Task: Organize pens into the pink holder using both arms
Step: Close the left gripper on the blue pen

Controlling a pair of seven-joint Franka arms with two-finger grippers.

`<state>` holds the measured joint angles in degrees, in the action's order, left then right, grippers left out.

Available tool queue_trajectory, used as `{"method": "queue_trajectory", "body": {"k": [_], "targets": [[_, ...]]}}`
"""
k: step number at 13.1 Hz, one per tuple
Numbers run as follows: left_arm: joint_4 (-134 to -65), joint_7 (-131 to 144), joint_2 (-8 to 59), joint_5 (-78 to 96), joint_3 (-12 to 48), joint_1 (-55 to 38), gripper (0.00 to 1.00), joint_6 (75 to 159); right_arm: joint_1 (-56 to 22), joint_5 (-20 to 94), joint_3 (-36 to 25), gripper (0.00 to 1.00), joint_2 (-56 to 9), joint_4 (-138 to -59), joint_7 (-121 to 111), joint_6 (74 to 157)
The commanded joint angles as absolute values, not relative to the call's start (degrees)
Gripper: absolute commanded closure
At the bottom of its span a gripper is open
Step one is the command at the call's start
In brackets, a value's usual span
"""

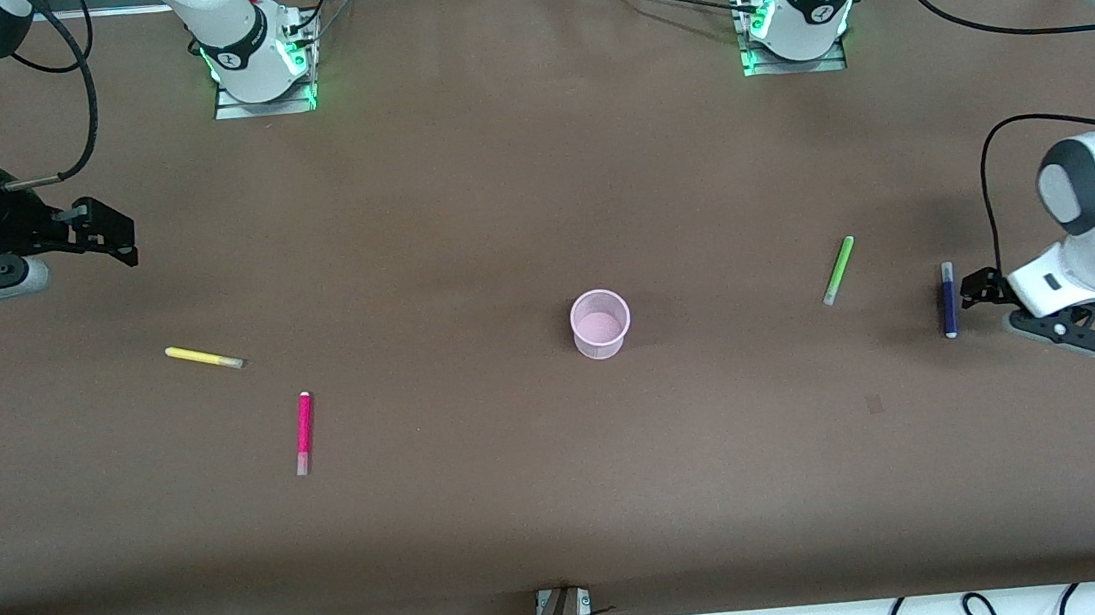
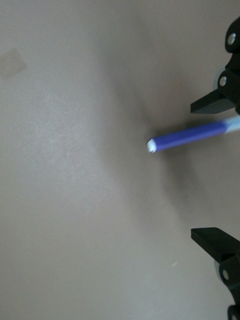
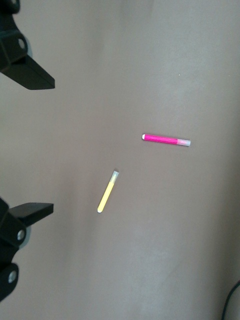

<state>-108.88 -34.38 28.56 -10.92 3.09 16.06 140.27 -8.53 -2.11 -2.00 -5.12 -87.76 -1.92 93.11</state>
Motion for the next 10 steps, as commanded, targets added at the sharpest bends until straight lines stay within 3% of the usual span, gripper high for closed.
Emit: {"method": "queue_trajectory", "body": {"k": [1,8,10], "targets": [[-110.48,-35.95,28.91,-15.38,3.34,15.82,0.00,143.26,-8.70,-2.81,-1.85,0.00,-4.31,-88.42,-0.88,93.43],[-112.41,-28.66,32.52,-14.85,4.04,15.82,0.00,143.70,-8.70,-2.81,-1.85,0.00,-4.31,-88.42,-0.88,93.43],[-112.15,-24.72,32.69,-14.85,3.96,15.73,0.32,143.88,-8.70,-2.81,-1.85,0.00,-4.31,-88.42,-0.88,93.51]]}}
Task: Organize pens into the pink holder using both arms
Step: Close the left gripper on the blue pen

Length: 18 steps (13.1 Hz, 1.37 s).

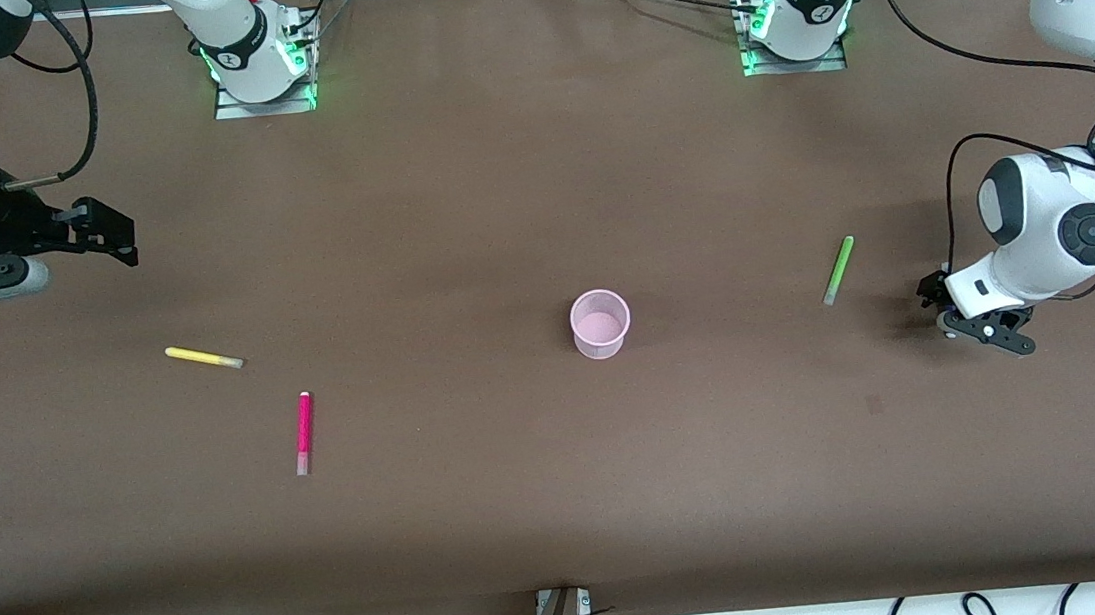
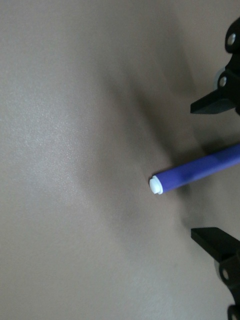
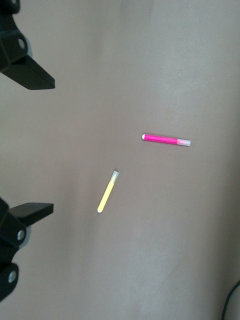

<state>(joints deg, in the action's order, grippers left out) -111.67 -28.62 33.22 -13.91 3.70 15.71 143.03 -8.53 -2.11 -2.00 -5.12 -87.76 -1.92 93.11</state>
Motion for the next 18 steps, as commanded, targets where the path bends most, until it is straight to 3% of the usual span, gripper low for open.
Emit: {"method": "queue_trajectory", "body": {"k": [1,5,6,8,9,12,18], "targets": [[-111.54,-24.18,33.04,-14.94,3.96,15.65,0.35,144.31,-8.70,-2.81,-1.85,0.00,-4.31,-88.42,-0.88,93.52],[-111.62,-20.92,34.54,-14.85,3.96,15.03,0.56,146.25,-8.70,-2.81,-1.85,0.00,-4.31,-88.42,-0.88,93.43],[-111.53,-21.00,34.72,-14.85,3.96,15.12,0.68,146.25,-8.70,-2.81,-1.85,0.00,-4.31,-88.42,-0.88,93.51],[-111.45,-21.18,34.72,-14.85,3.96,15.20,0.82,146.25,-8.70,-2.73,-1.85,0.00,-4.31,-88.42,-0.88,93.52],[-111.27,-21.70,34.63,-14.85,3.96,15.47,0.99,146.25,-8.70,-2.72,-1.85,0.00,-4.31,-88.42,-0.88,93.52],[-111.01,-21.62,33.23,-14.94,4.30,14.94,1.00,141.62,-8.70,-2.72,-1.85,0.00,-4.31,-88.42,-0.88,93.52],[-96.70,-23.72,30.23,-15.12,10.19,15.03,1.00,119.65,-8.70,-2.72,-1.85,0.00,-4.31,-88.42,-0.88,93.52]]}}
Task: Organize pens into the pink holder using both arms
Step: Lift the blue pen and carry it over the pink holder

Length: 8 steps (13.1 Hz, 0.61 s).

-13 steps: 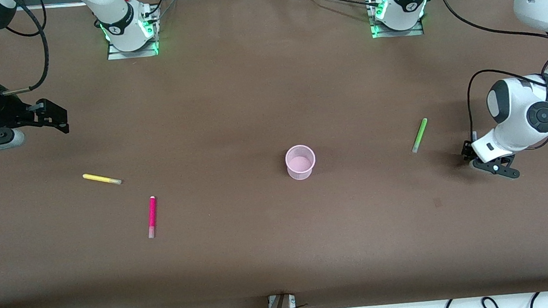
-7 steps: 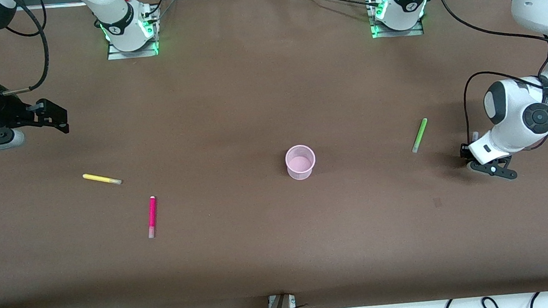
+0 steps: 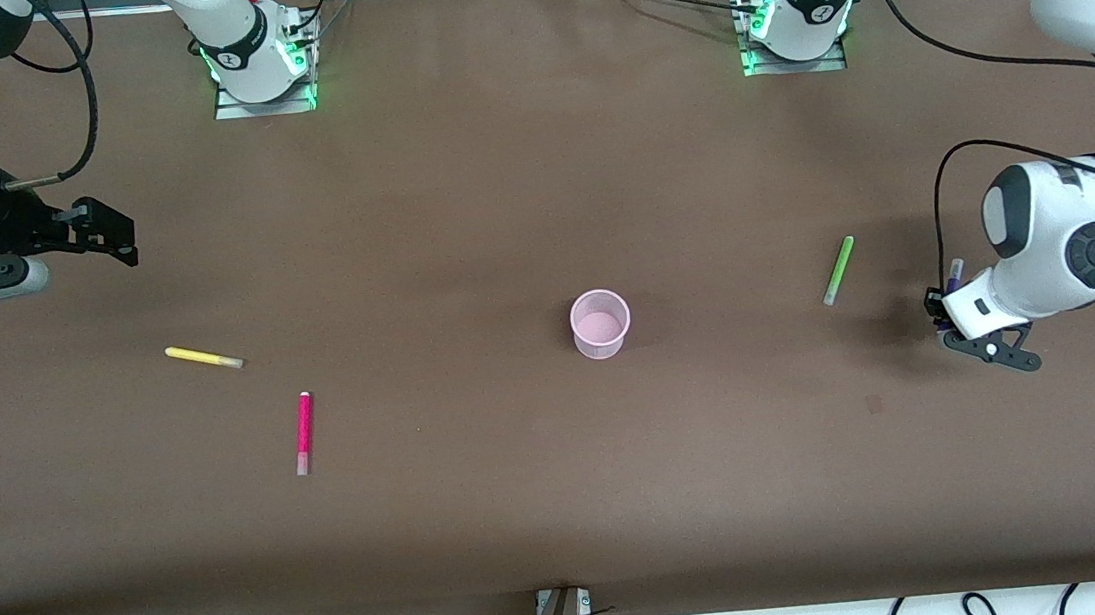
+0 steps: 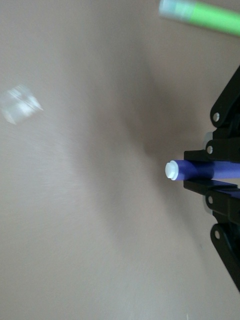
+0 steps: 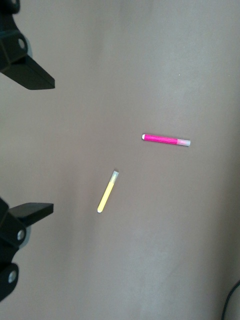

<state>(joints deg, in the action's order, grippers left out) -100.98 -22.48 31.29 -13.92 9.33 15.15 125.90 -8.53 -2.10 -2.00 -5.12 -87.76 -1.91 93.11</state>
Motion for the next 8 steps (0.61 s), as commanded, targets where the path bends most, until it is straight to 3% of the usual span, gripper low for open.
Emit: {"method": "queue_trajectory", "body": {"k": [1,4,8], "targets": [[-95.03,-23.82,30.32,-14.77,10.63,15.03,1.00,117.27,-8.70,-2.72,-1.85,0.00,-4.31,-88.42,-0.88,93.52],[-90.46,-23.82,29.97,-13.98,14.49,15.12,1.00,111.21,-8.70,-2.72,-1.85,0.00,-4.31,-88.42,-0.88,93.52],[-87.36,-24.17,29.79,-11.78,26.43,15.20,1.00,104.42,-8.70,-2.81,-1.85,0.00,-4.31,-88.42,-0.88,93.60]]}}
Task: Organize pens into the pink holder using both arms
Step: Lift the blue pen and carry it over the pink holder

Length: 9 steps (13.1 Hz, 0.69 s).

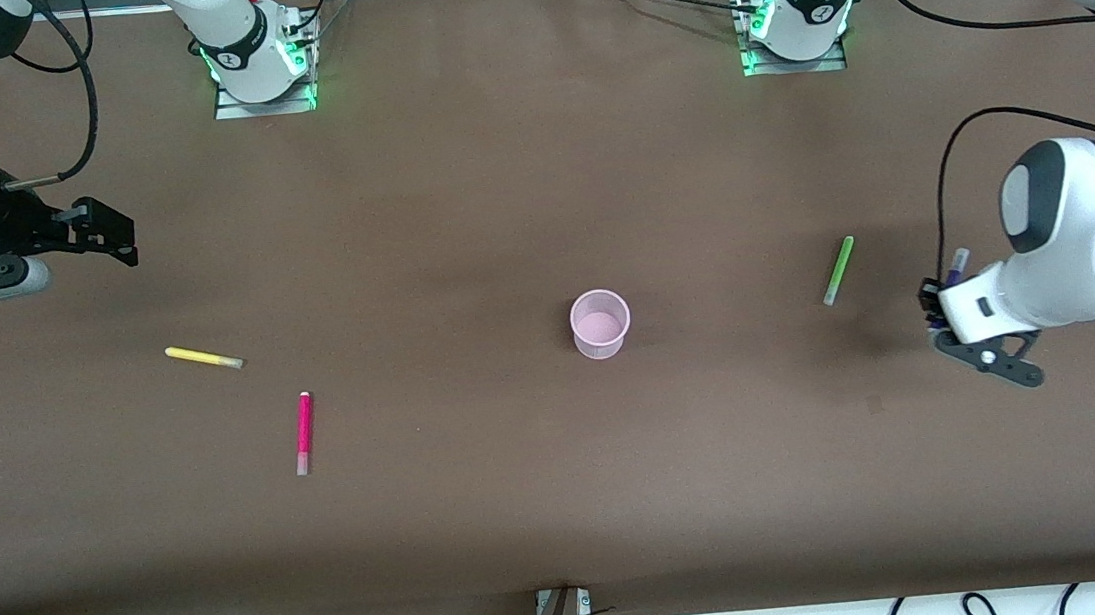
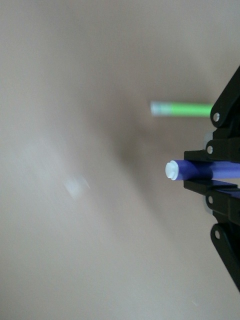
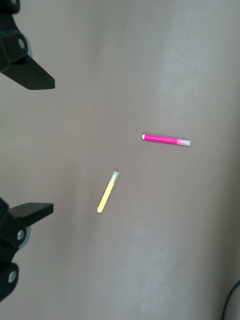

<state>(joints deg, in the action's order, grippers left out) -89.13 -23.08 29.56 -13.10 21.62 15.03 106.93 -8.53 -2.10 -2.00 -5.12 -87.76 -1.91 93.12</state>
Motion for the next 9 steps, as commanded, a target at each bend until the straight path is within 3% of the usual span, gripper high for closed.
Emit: {"method": "queue_trajectory", "body": {"k": [1,4,7,9], "targets": [[-87.36,-25.30,30.32,-10.30,28.89,15.03,1.00,104.50,-8.70,-2.81,-1.85,0.00,-4.31,-88.42,-0.88,93.86],[-87.28,-28.21,32.69,-4.69,34.79,13.71,1.00,105.46,-8.70,-2.72,-1.85,0.00,-4.22,-88.42,-0.79,93.34],[-87.36,-28.83,33.30,7.60,35.68,9.86,1.00,112.92,-8.61,-2.72,-1.93,0.00,-4.31,-88.50,-0.79,93.43],[-87.71,-28.92,35.06,12.81,35.68,5.56,1.00,122.63,-8.61,-2.72,-1.93,0.00,-4.31,-88.42,-0.79,93.52]]}}
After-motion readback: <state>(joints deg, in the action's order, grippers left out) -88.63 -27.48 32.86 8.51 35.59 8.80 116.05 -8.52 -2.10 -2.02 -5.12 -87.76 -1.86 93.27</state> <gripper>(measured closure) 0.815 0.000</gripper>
